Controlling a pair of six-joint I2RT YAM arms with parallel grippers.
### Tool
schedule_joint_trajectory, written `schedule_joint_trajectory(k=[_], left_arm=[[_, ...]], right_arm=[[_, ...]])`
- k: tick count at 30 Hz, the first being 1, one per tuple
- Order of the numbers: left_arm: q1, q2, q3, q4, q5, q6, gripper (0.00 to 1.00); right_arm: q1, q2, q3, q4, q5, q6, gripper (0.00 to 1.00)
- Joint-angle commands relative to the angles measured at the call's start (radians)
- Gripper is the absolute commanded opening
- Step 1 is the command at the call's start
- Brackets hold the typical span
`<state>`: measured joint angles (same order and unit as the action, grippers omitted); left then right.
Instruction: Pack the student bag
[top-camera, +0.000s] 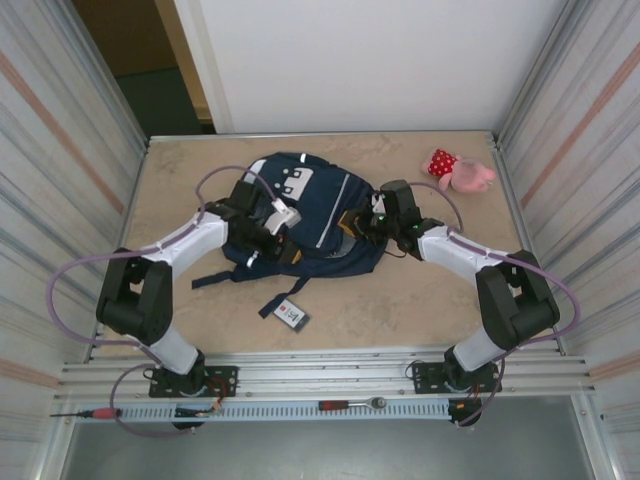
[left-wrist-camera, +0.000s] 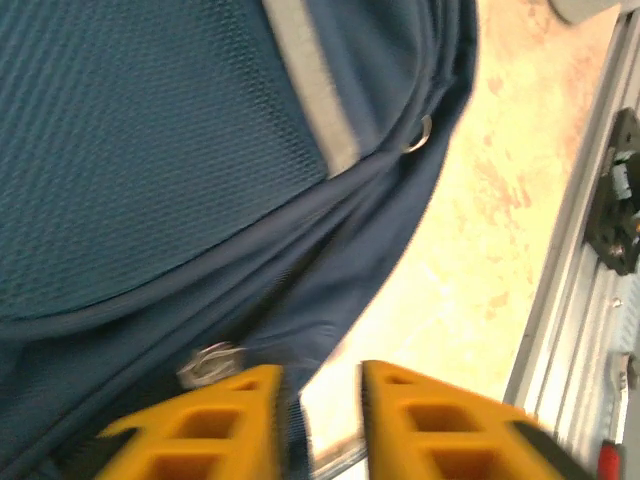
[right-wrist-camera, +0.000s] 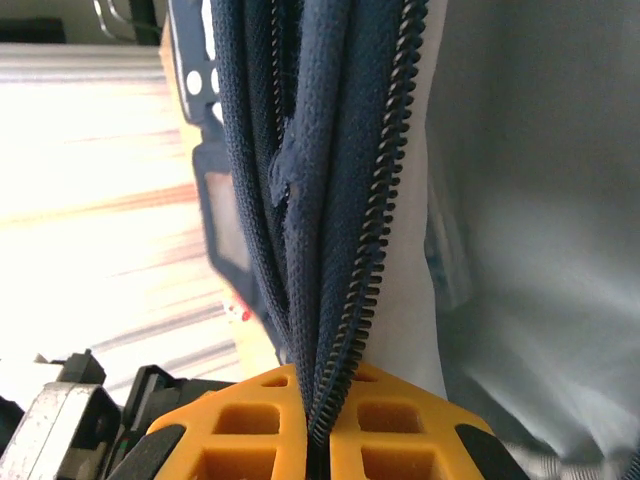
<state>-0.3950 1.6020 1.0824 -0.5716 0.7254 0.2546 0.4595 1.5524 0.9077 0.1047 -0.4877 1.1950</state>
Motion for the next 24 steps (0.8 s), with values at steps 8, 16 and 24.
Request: schedule_joint_trajectory(k=[8,16,24], left_arm=[[0.12,-0.216,-0.032,0.034,-0.059,0.401,0.7],[0.042,-0.165,-0.09,0.146,-0.209,0.741,0.79],[0.005,-0.037,-0.127,0.357,-0.377,0.786,0.82]], right_arm=[[-0.083,0.017,0.217,-0.196,-0.304,-0.224,0.0],[-0.096,0.031,0.316,-0.245,-0.369,-0.214,0.0],[-0.111,0.063,0.34,-0.25,-0.391,-0.211,0.0]])
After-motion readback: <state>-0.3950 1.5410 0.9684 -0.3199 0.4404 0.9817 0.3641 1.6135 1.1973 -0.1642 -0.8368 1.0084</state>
